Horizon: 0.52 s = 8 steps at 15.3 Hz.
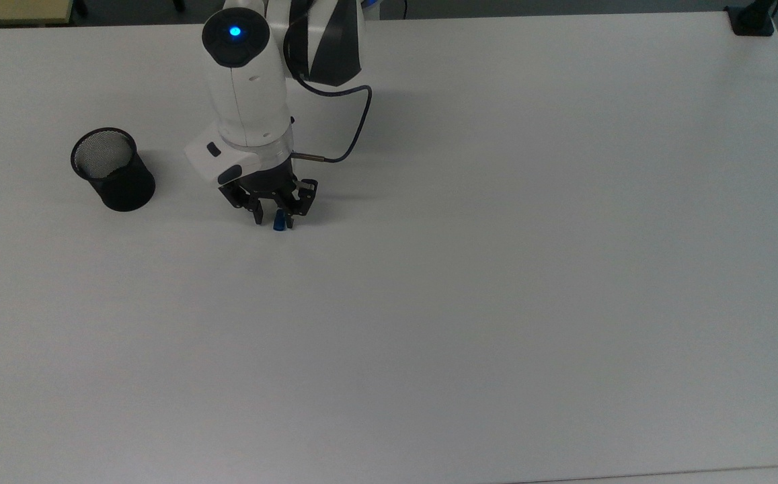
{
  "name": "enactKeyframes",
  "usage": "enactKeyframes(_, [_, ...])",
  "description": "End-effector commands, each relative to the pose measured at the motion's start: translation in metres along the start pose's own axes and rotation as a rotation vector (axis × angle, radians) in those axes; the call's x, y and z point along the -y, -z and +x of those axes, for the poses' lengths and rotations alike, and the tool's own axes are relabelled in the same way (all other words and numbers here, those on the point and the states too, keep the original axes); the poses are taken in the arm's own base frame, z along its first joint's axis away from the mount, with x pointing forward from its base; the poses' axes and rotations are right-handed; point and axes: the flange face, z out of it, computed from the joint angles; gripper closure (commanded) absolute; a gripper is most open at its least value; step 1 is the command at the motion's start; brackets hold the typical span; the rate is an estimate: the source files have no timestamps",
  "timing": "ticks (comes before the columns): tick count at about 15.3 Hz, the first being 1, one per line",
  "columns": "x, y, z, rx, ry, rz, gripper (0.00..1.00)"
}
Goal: Insert the marker
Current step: 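Close the gripper on the marker and lift it off the table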
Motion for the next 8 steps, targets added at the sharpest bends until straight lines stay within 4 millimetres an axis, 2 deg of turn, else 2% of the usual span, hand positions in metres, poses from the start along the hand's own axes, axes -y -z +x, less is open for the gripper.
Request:
enactKeyframes(1, [0.0059,0.001,0.0012,-0.022,-0.012,-0.005,0.82])
enactKeyframes(5, [0.0059,0.001,0.0012,-0.022,-0.012,-0.005,0.96])
enactKeyframes(8, [0.0049,0.0037,0.0015,-0.025,-0.014,-0.005,0.97])
